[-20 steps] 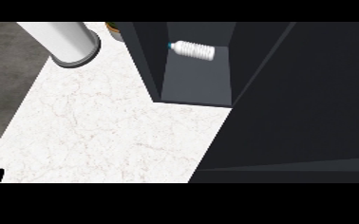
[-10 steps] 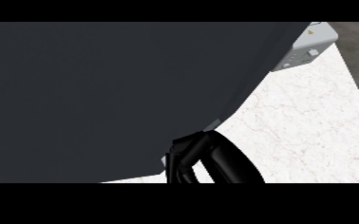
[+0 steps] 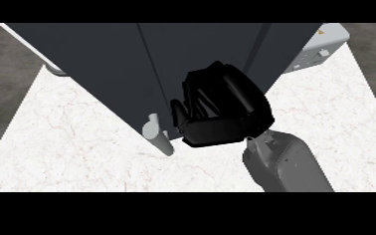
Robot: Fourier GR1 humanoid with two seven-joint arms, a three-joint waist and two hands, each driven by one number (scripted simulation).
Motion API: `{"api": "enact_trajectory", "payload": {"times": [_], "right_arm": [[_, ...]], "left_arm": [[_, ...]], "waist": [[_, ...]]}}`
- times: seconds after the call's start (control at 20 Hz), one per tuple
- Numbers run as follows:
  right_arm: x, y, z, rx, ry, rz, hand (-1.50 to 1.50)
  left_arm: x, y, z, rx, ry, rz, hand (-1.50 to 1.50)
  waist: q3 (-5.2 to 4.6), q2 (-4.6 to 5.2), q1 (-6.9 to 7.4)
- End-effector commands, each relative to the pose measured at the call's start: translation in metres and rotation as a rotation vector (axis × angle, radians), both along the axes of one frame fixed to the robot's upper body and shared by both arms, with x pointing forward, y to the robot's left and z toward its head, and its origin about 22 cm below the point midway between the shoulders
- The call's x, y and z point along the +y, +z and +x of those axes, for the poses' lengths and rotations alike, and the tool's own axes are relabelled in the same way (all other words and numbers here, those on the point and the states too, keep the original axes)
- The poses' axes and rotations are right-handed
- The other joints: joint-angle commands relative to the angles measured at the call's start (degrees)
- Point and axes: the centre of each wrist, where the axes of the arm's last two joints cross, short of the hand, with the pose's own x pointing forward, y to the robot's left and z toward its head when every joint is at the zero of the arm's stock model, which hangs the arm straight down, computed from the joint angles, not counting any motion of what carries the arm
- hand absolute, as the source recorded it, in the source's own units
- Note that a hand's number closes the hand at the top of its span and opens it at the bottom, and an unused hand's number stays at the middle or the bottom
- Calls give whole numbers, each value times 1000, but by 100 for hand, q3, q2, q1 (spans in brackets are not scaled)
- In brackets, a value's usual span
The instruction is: Pick up the bottled water, place it into the cabinet and close the cabinet
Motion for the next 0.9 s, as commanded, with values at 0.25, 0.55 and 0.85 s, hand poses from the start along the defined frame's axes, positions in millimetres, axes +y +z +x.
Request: {"api": "enact_trajectory", "payload": {"times": [0.25,0.55,0.85], "right_arm": [[-21,14,76,19,11,-31,150],[-3,7,99,-6,73,-46,150],[-1,13,112,15,63,-39,150]], "left_arm": [[7,6,-21,-20,14,3,-150],[25,-6,-8,-11,0,6,-150],[4,5,-10,-28,-34,-16,-150]], "waist": [[4,-2,-5],[1,22,-22],[2,50,137]]}}
